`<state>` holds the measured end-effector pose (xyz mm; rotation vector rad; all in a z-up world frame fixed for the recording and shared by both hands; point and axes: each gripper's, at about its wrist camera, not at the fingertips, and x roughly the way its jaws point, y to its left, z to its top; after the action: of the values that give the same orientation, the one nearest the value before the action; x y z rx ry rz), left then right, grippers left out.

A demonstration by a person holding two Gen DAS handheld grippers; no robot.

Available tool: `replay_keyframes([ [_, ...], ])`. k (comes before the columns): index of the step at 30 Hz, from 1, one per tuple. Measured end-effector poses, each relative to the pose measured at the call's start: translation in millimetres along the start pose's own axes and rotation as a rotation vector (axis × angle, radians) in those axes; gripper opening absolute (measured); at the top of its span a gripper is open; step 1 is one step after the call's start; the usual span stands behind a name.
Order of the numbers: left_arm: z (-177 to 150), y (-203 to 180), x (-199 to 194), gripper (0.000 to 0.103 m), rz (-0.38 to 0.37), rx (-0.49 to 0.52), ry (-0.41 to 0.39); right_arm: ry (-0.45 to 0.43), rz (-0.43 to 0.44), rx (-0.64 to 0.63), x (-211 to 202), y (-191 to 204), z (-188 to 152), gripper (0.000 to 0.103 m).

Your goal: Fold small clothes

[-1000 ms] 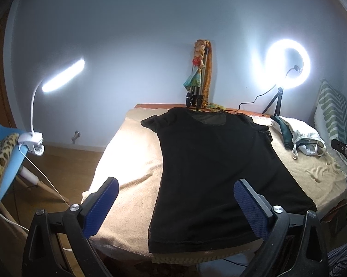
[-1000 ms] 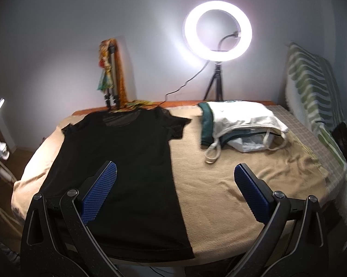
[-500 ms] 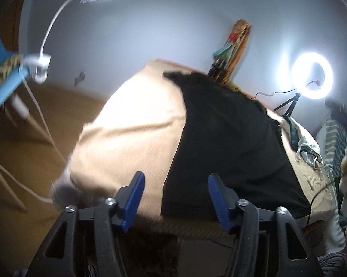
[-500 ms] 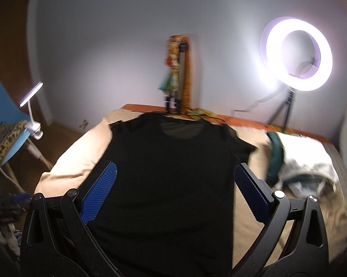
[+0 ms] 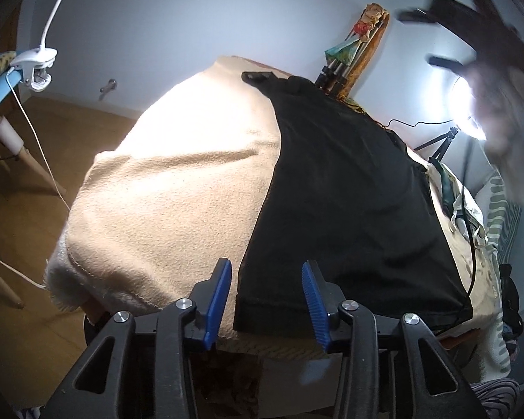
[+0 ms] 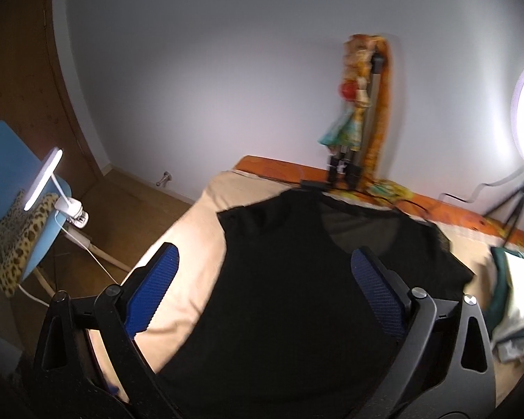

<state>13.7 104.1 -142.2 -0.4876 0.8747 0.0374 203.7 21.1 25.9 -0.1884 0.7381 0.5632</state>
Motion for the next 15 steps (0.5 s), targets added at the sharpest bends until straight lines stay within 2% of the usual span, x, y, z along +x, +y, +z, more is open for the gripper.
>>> replay_keyframes([
  [7, 1, 11, 21, 0.037, -0.079, -0.055, 0.074, 0.107, 0.041, -0.037, 101, 35, 31, 0.092],
  [12, 2, 6, 31, 0.030, -0.052, -0.031, 0.083, 0.185, 0.032, -0.064, 176, 50, 33, 0.087],
  [15, 4, 7, 34, 0.020, -0.044, -0.023, 0.078, 0.228, 0.017, -0.104, 215, 56, 32, 0.084],
])
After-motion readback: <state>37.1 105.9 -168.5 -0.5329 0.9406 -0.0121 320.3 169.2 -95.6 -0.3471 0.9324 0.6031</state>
